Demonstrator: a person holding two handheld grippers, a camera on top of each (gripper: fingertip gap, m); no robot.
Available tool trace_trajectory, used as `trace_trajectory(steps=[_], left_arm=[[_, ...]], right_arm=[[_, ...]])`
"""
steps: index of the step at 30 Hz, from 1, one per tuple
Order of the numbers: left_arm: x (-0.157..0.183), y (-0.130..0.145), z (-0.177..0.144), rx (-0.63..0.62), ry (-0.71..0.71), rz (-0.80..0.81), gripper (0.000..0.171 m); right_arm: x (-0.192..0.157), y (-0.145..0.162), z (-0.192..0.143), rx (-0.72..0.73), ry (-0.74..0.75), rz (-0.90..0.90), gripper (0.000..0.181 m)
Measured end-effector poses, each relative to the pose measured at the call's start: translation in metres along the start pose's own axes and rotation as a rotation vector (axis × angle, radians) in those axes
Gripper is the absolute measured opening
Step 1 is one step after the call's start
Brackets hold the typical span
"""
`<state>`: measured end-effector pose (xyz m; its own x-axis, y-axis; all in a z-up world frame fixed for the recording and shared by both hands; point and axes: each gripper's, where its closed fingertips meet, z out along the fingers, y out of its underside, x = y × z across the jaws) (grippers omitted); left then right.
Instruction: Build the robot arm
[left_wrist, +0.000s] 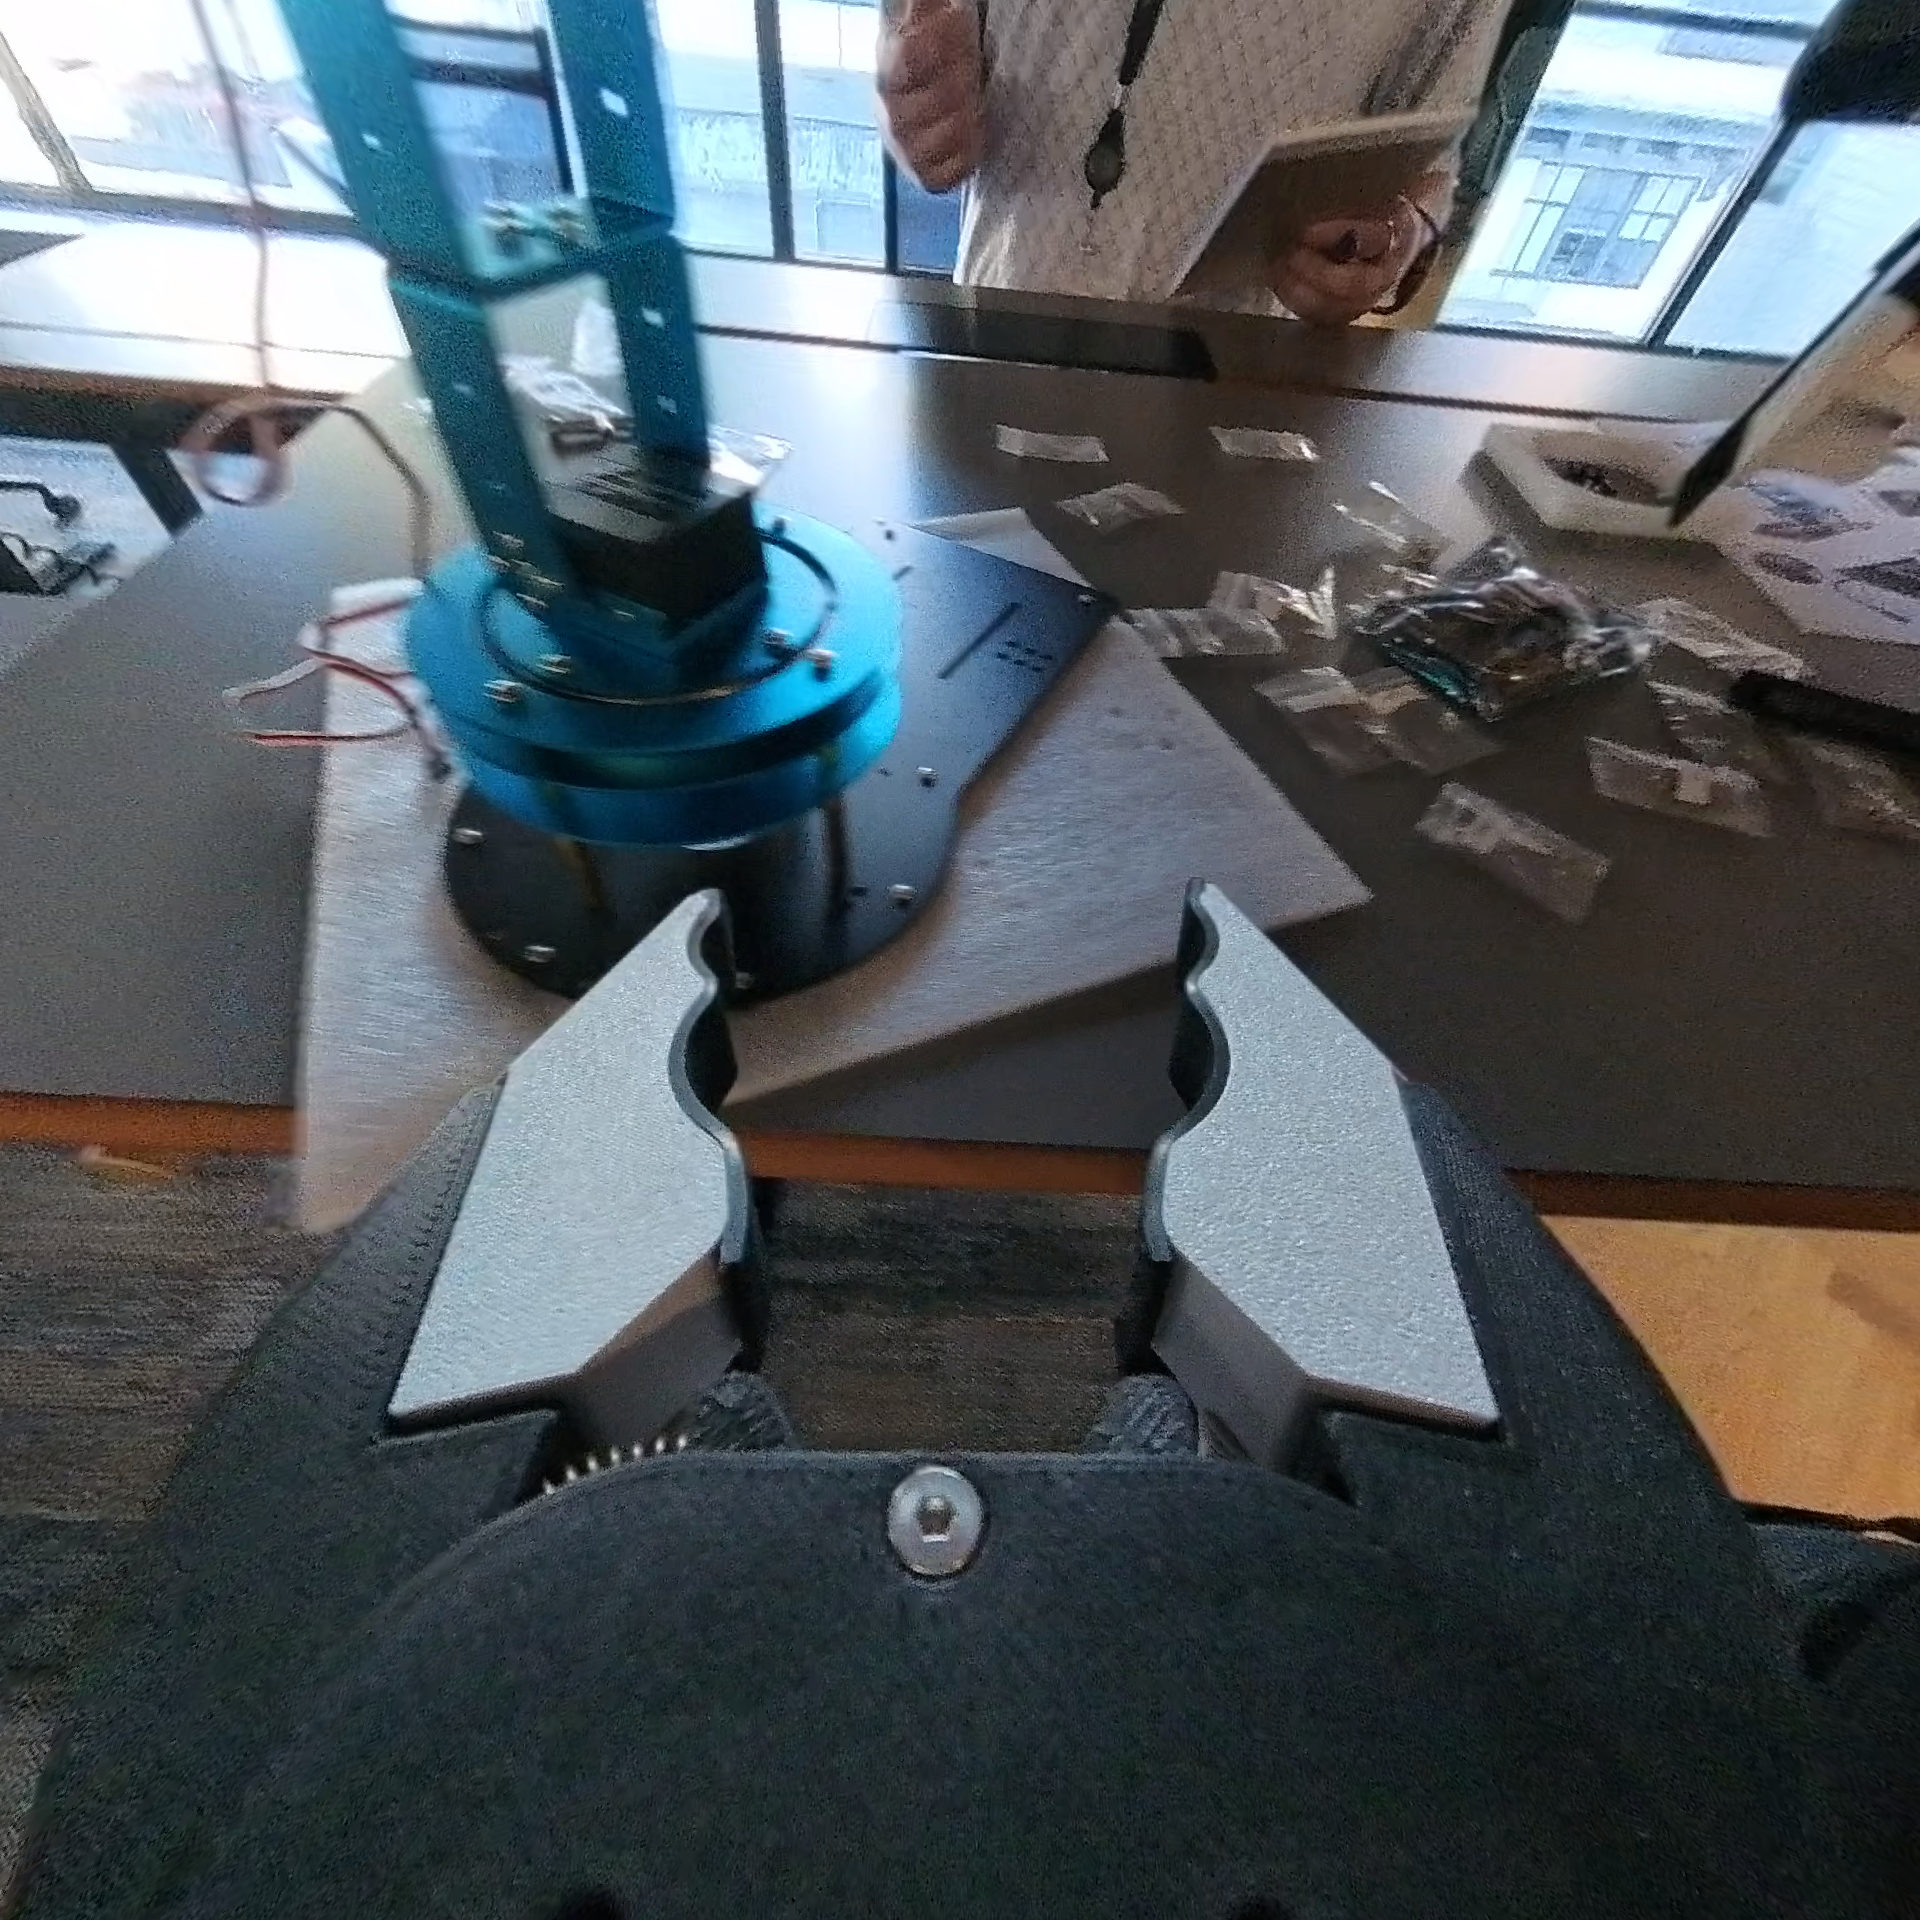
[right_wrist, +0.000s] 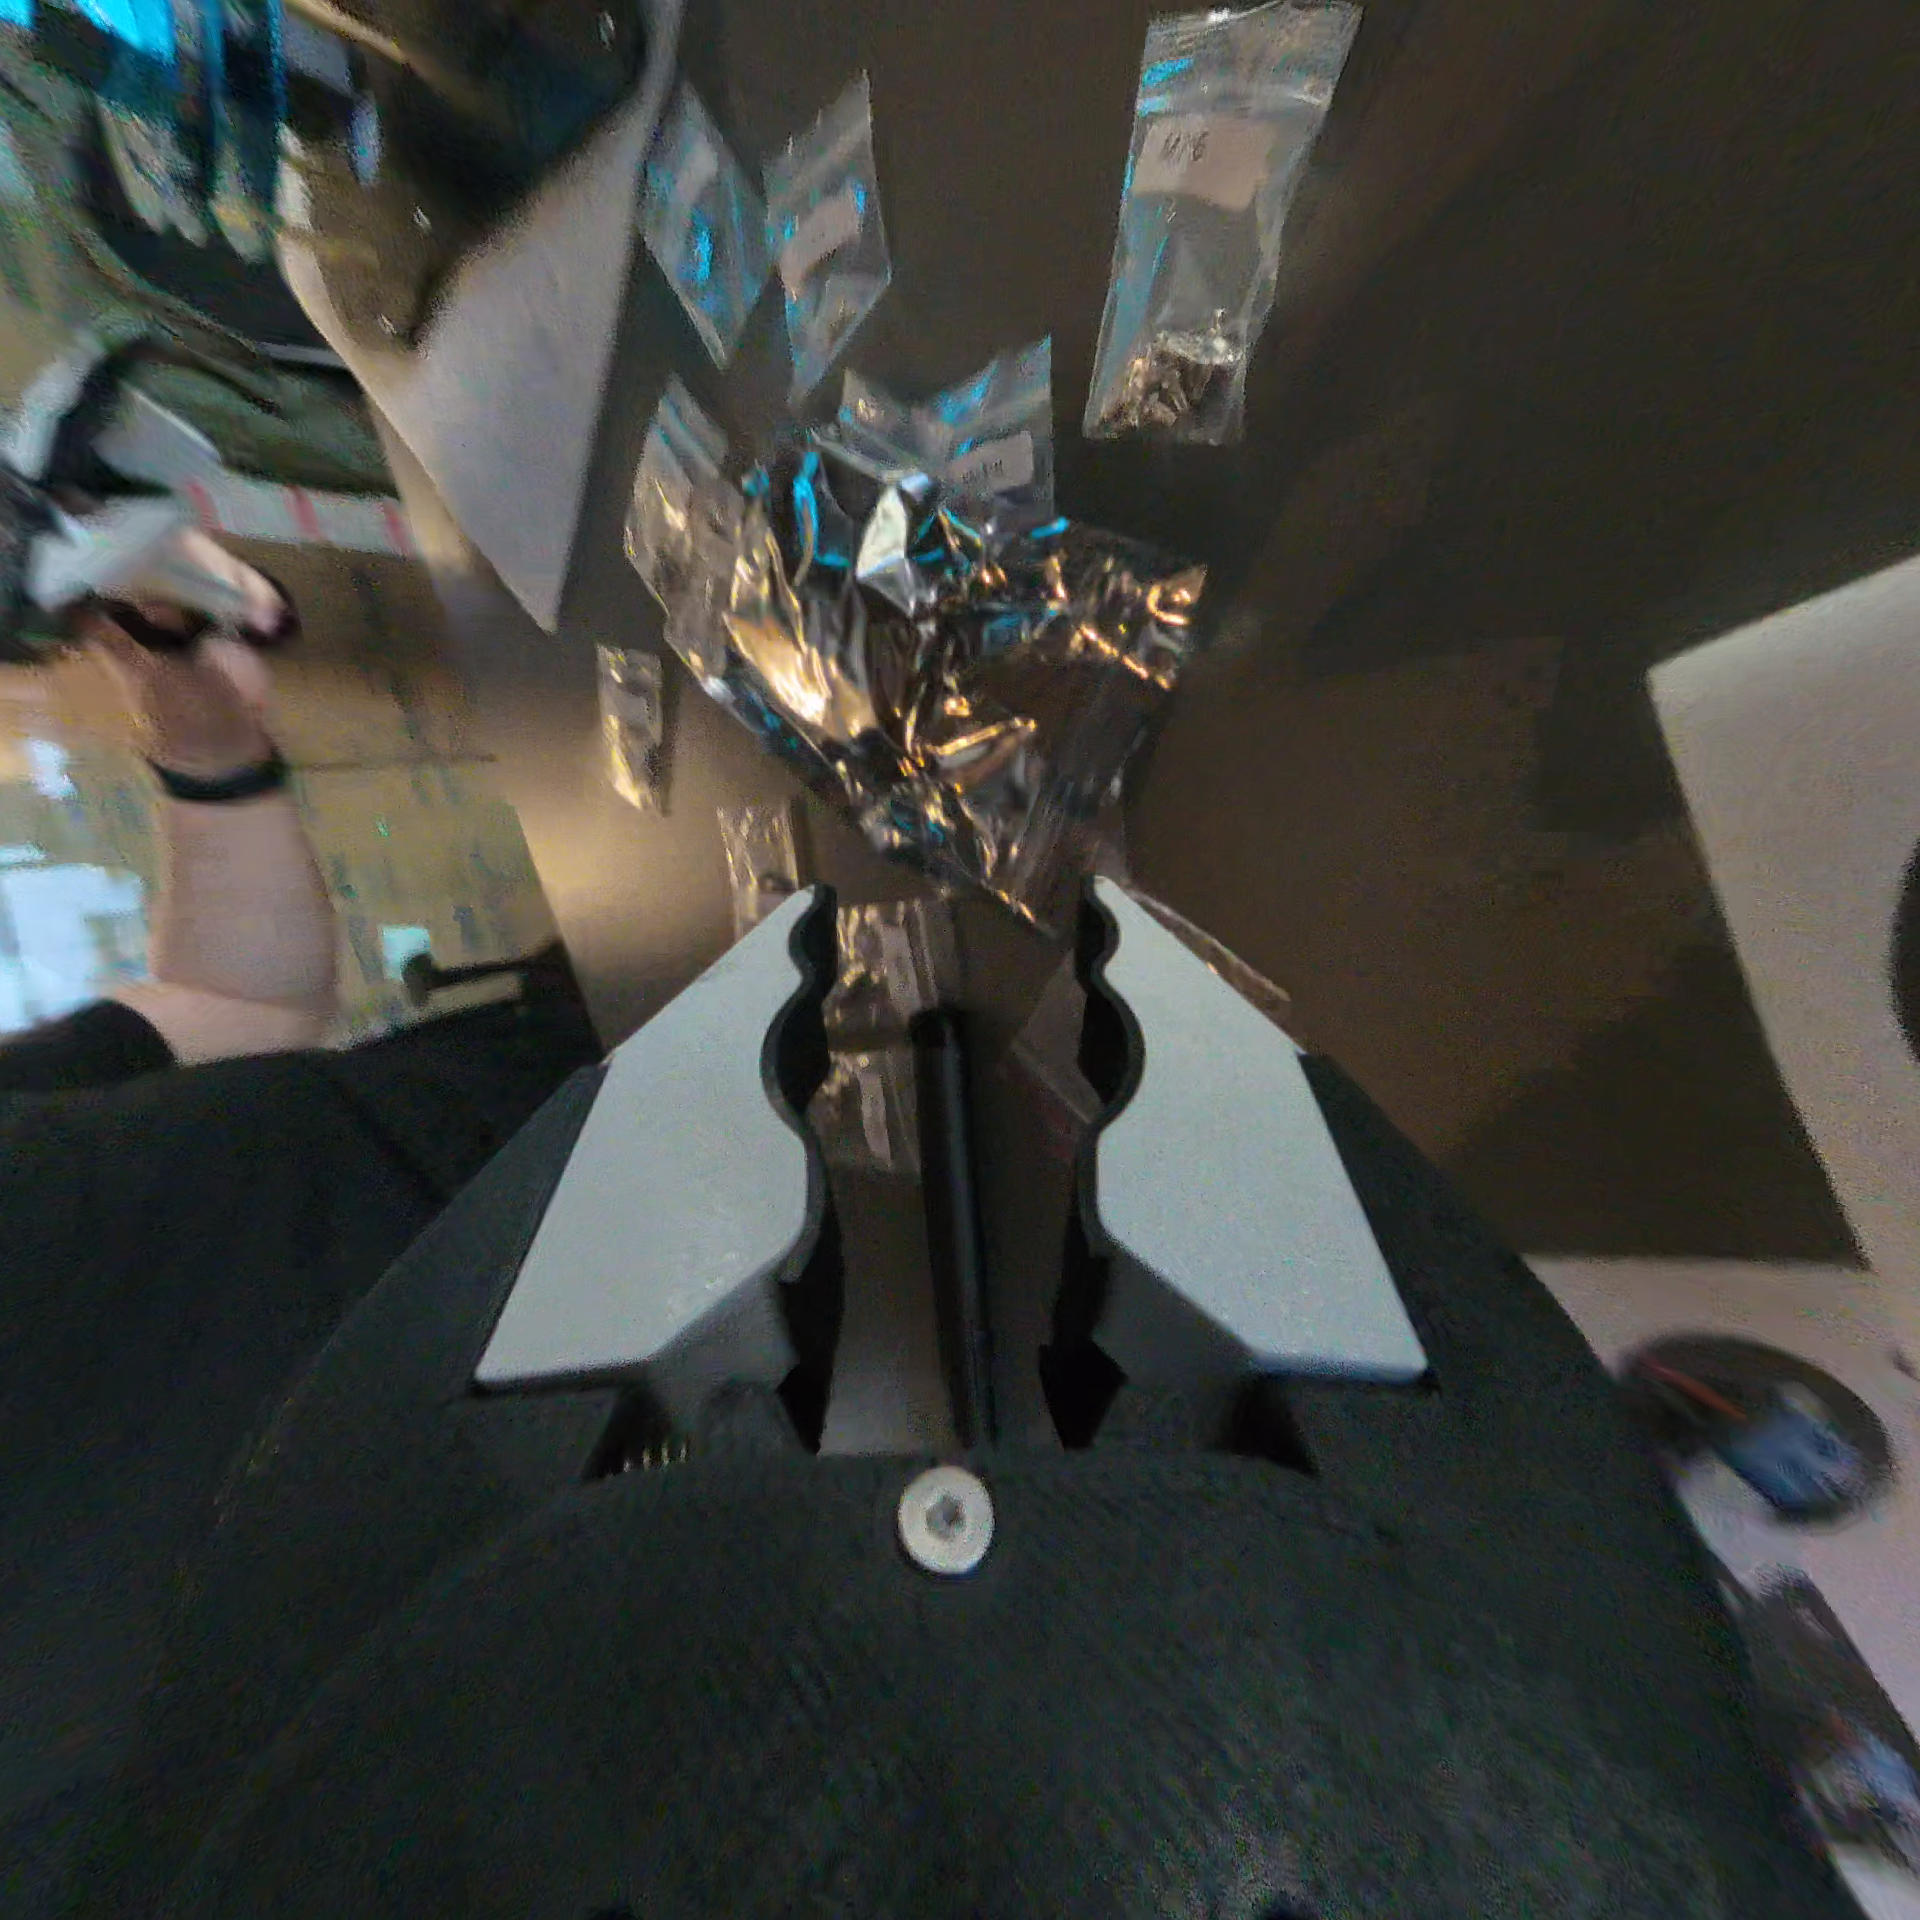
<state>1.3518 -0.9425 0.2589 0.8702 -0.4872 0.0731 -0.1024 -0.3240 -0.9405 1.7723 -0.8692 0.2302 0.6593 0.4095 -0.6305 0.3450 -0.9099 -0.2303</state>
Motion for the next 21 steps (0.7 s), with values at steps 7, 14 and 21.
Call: trace_trajectory(steps=[7, 14, 21], left_arm=[[-0.110, 0.016, 0.005, -0.079, 0.107, 0.184, 0.085], [-0.197, -0.025, 0.042, -0.086, 0.451, 0.137, 0.052], [-0.195, -0.061, 0.079, -0.137, 1.001, 0.088, 0.064]], right_arm=[[-0.116, -0.050, 0.022, 0.403, 0.349, -0.759, 0.069], [-0.246, -0.101, 0.186, 0.663, 0.492, -1.213, 0.069], [-0.280, -0.130, 0.253, 0.780, 0.318, -0.643, 0.093]])
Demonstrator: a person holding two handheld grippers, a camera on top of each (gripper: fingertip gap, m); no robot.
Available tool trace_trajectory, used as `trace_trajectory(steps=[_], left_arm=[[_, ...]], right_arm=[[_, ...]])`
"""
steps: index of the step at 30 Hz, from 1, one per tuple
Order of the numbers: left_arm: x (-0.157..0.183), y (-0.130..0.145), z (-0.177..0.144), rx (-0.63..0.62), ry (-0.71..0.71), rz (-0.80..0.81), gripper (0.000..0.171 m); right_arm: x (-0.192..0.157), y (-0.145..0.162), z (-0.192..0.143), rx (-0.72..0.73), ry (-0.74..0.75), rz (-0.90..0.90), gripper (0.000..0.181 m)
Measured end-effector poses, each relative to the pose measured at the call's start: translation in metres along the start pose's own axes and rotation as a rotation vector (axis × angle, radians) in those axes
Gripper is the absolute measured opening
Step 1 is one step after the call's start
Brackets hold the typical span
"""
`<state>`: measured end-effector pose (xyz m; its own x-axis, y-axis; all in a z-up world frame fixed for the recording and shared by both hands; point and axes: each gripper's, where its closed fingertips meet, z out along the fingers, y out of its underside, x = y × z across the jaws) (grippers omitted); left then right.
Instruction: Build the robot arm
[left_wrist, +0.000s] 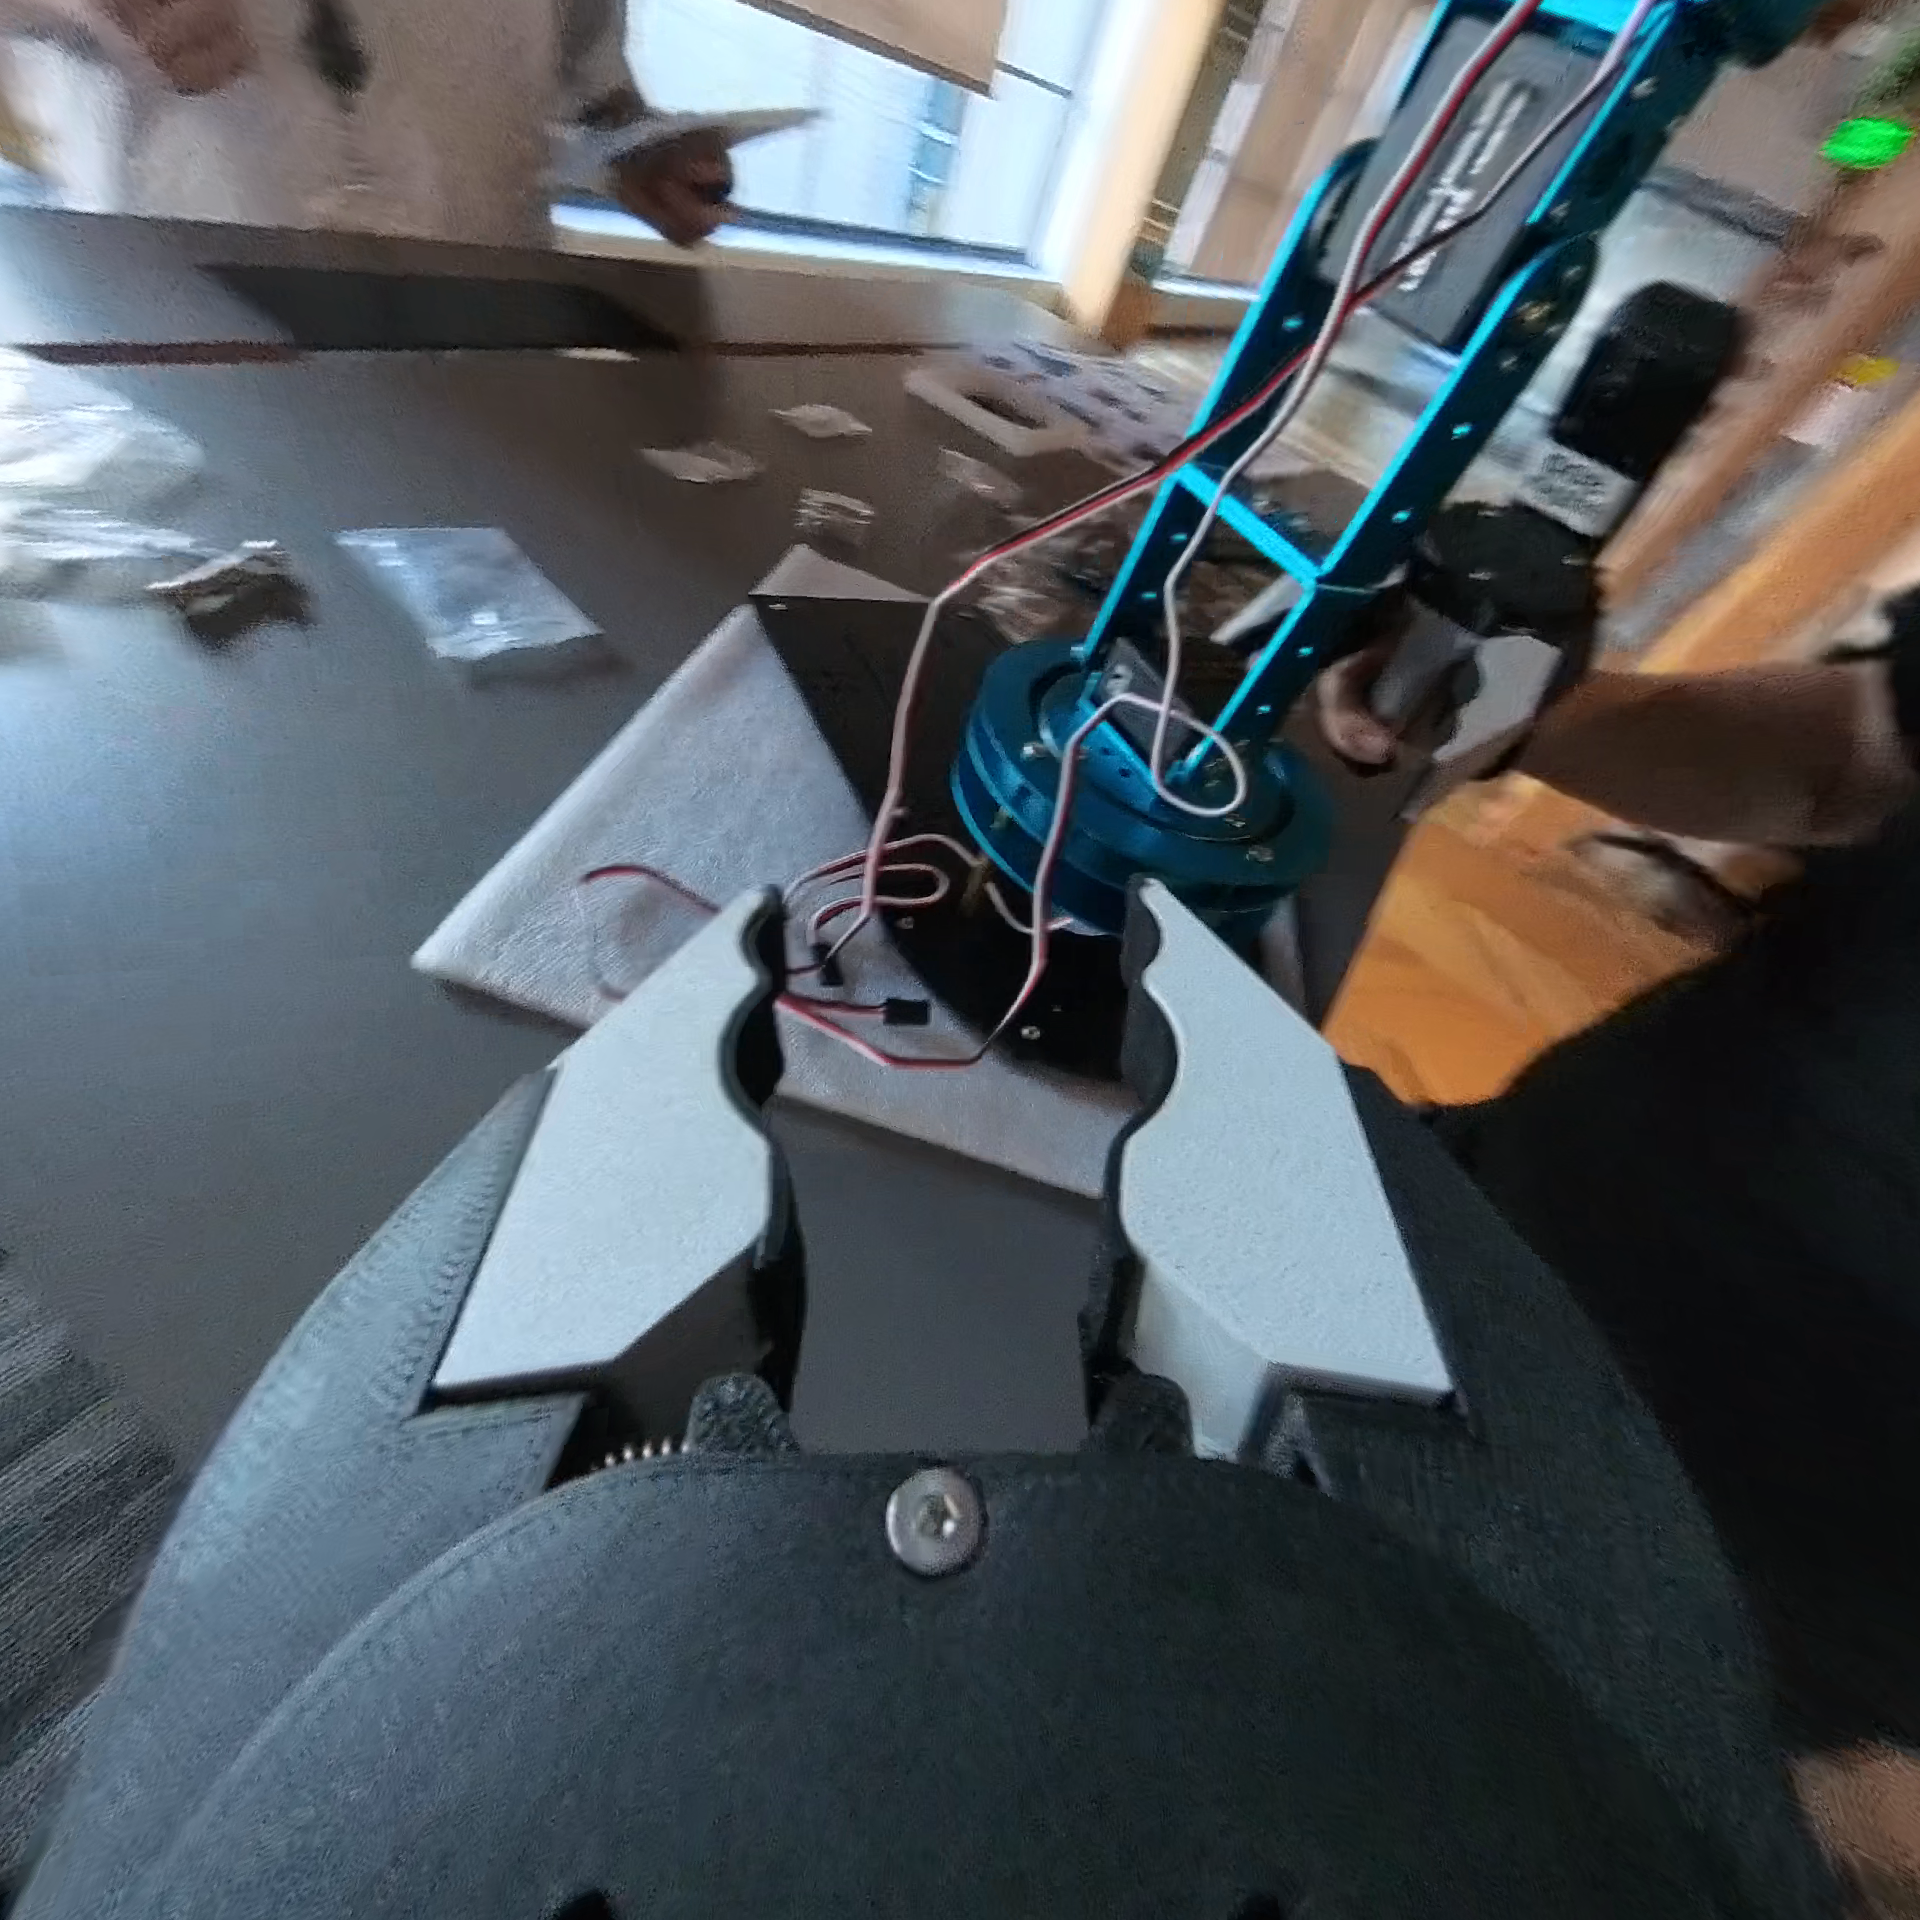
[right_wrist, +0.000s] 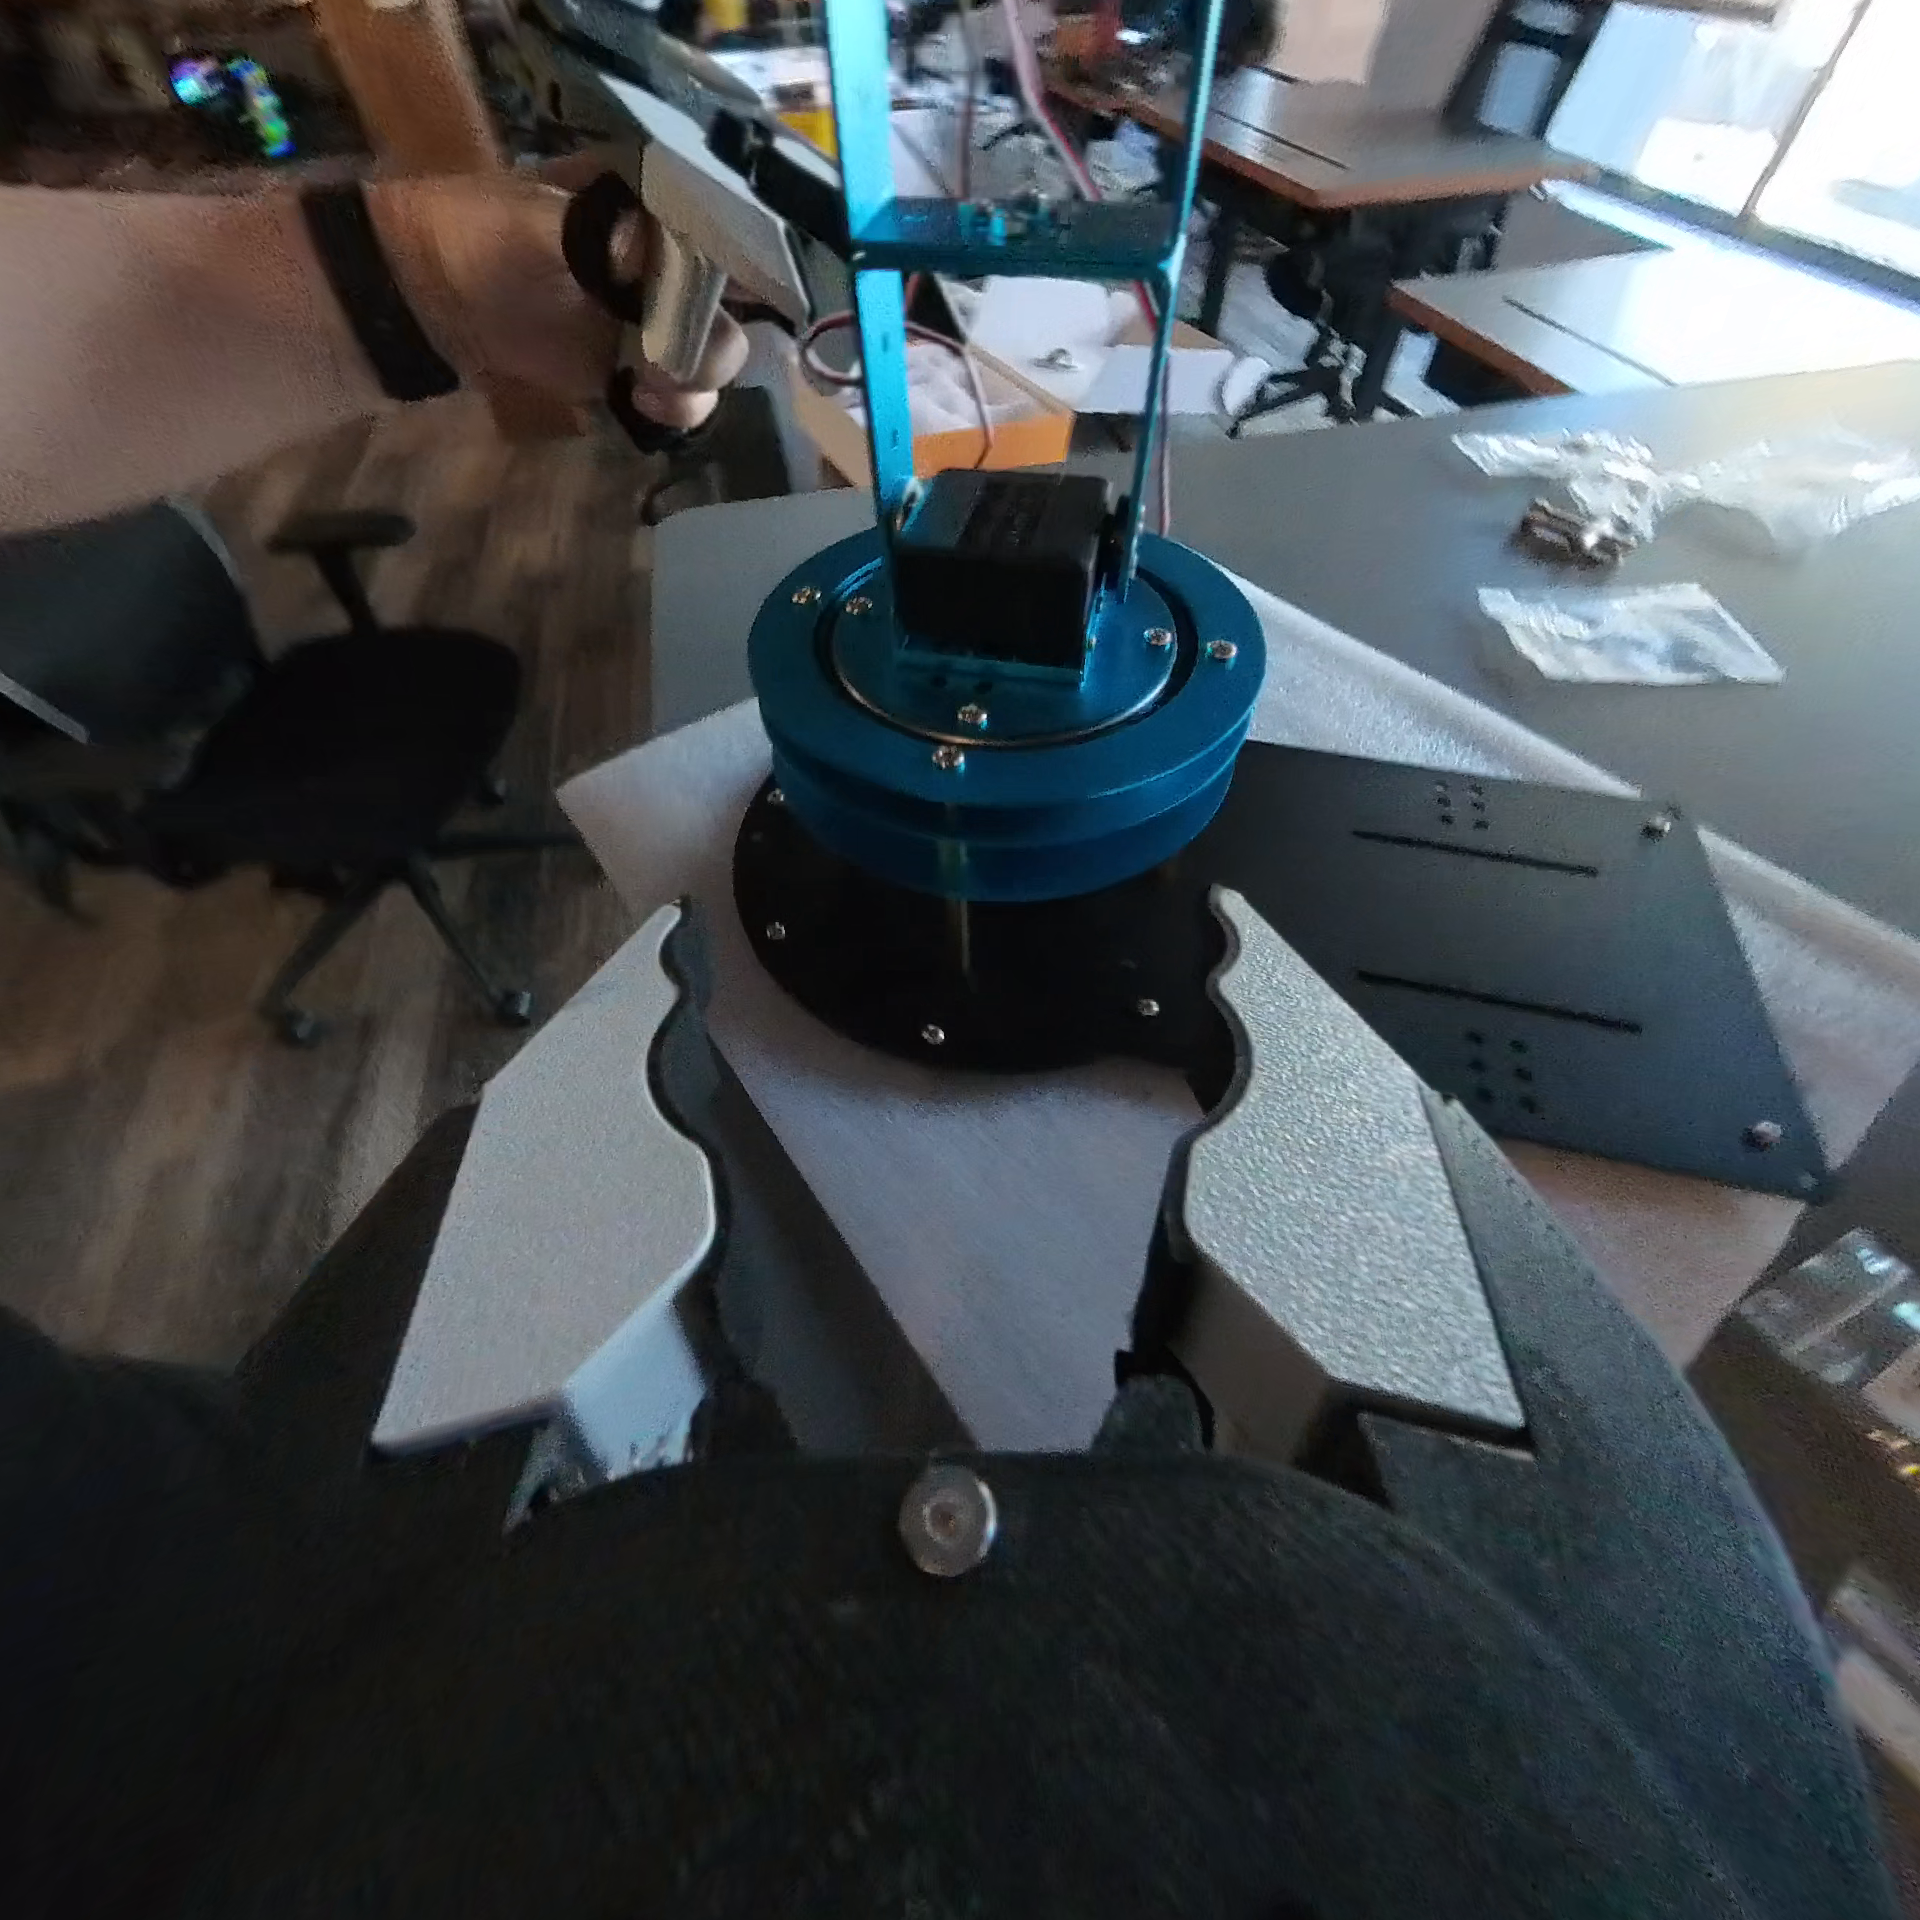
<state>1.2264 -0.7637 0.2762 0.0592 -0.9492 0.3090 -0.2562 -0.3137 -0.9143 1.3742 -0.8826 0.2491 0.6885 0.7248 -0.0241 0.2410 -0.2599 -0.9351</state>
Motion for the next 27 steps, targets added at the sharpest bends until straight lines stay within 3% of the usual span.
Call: trace_trajectory(steps=[2, 7, 10, 13, 19, 23, 27], left_arm=[[-0.017, -0.005, 0.006, -0.054, 0.070, -0.043, 0.060], [-0.100, -0.021, 0.024, -0.122, -0.033, -0.135, 0.059], [-0.128, -0.011, 0.043, -0.263, -0.055, -0.126, 0.053], [-0.137, 0.001, 0.057, -0.409, 0.008, -0.179, 0.041], [-0.137, 0.034, 0.065, -0.671, 0.150, -0.030, 0.040], [-0.136, 0.034, 0.071, -0.717, 0.286, -0.013, 0.038], [-0.122, 0.035, 0.075, -0.763, 0.412, -0.064, 0.038]], right_arm=[[-0.007, -0.004, 0.003, 0.002, 0.012, 0.092, 0.095], [-0.002, 0.006, -0.019, 0.017, 0.011, 0.460, 0.090], [0.010, 0.024, -0.031, -0.026, 0.165, 0.234, 0.089], [-0.003, 0.037, -0.016, -0.104, 0.249, 0.075, 0.093], [-0.014, 0.036, 0.019, -0.101, 0.331, 0.115, 0.094], [-0.012, 0.034, 0.025, -0.082, 0.394, 0.134, 0.093], [-0.013, 0.047, 0.030, -0.159, 0.445, 0.117, 0.093]])
